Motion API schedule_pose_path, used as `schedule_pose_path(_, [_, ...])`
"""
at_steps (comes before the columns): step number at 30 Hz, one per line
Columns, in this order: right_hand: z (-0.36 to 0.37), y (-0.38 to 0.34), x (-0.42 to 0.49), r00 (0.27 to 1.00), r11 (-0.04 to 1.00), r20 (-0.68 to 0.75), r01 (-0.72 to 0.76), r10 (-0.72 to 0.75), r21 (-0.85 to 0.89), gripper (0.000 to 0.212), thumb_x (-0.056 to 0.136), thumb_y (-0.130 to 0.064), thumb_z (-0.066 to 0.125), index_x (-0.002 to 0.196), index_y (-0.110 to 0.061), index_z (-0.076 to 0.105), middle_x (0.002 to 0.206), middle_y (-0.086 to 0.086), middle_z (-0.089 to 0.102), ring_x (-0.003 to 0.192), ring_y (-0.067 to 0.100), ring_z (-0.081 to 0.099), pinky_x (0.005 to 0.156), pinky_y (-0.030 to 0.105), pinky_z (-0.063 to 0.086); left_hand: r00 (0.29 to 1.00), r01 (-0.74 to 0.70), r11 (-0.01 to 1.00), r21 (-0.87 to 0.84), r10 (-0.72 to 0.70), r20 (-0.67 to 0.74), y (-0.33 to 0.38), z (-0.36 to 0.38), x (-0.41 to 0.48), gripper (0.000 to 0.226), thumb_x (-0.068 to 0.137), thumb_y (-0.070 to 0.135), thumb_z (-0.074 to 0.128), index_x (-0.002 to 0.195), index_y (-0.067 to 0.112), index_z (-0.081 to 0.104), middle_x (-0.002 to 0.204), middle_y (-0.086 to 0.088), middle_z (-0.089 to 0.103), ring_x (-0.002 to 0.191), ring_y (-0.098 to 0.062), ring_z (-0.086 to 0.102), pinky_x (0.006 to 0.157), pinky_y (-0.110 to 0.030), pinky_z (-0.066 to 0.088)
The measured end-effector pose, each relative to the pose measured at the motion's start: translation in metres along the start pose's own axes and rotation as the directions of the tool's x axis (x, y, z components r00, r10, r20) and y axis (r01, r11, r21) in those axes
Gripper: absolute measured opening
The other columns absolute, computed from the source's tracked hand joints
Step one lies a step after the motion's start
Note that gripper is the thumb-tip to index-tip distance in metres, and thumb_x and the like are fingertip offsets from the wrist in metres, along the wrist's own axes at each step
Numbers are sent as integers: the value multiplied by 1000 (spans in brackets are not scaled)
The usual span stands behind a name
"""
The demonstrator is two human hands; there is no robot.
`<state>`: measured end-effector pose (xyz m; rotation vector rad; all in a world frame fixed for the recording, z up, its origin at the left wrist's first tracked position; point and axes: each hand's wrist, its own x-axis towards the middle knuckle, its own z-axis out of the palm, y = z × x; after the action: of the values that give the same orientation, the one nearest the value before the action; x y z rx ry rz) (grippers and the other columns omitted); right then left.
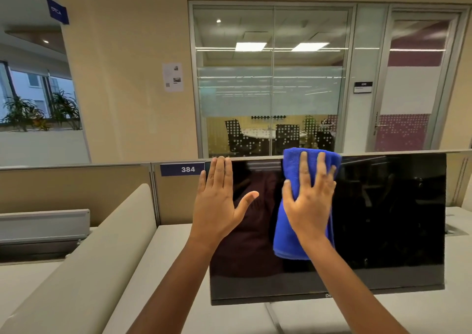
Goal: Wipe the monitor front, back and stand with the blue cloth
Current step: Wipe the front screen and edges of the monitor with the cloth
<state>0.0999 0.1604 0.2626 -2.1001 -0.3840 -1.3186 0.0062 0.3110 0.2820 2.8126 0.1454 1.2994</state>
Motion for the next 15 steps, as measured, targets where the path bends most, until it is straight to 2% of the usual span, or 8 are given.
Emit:
schedule_pose_path(2, [6, -21, -12, 990, 990, 28, 141, -141, 2, 64, 86, -42, 40, 144, -18, 28, 151, 15, 24, 138, 43, 17, 106, 58, 23, 1000, -6, 999, 36, 6, 1, -1, 0, 0, 100, 76, 76, -7, 145, 6, 10, 153, -11, 13, 139, -19, -2, 113, -38, 0])
schedule_pose_path(5, [13, -30, -34, 923, 926, 90, 376, -375, 0, 63, 86, -43, 43, 144, -24, 26, 152, 8, 20, 140, 37, 14, 110, 53, 20, 999, -34, 997, 67, 32, 35, -7, -3, 0, 100, 76, 77, -6, 145, 7, 12, 153, -11, 15, 139, -19, 1, 115, -40, -2])
schedule_pose_path(8, [9, -11, -43, 886, 893, 130, 451, -444, -20, 64, 82, -39, 46, 143, -28, 28, 152, 3, 20, 139, 34, 20, 108, 53, 27, 997, -44, 994, 103, 37, 71, -9, -6, 1, 99, 77, 76, -6, 144, 6, 17, 152, -11, 21, 140, -22, 11, 114, -44, 4])
schedule_pose_path(10, [2, 12, -39, 911, 913, 126, 403, -394, -61, 65, 79, -38, 46, 141, -27, 32, 151, 3, 24, 137, 36, 25, 105, 55, 30, 996, -46, 990, 135, 35, 84, -8, -9, 1, 98, 80, 75, -4, 142, 5, 24, 149, -13, 29, 139, -25, 23, 112, -46, 10])
schedule_pose_path(11, [-3, 24, -33, 936, 935, 114, 344, -334, -84, 65, 79, -38, 45, 141, -26, 33, 150, 4, 25, 135, 38, 27, 103, 57, 32, 995, -52, 988, 143, 40, 88, -7, -11, 1, 99, 79, 75, -6, 142, 5, 24, 149, -13, 29, 139, -25, 22, 112, -46, 8])
schedule_pose_path(14, [-11, 40, -12, 992, 990, 73, 111, -105, -90, 62, 83, -38, 39, 141, -18, 34, 149, 13, 28, 132, 45, 29, 98, 60, 37, 993, -52, 994, 101, 41, 111, -7, -16, 3, 112, 62, 81, -22, 146, 12, 4, 155, -5, 7, 142, -15, -2, 112, -36, -11])
schedule_pose_path(15, [-11, 36, -8, 996, 996, 71, 53, -48, -74, 62, 84, -39, 37, 142, -16, 33, 149, 16, 28, 132, 47, 29, 98, 61, 37, 991, -36, 998, 55, 29, 128, -7, -19, 4, 115, 57, 82, -25, 146, 14, 2, 156, -3, 4, 143, -13, -4, 111, -33, -13])
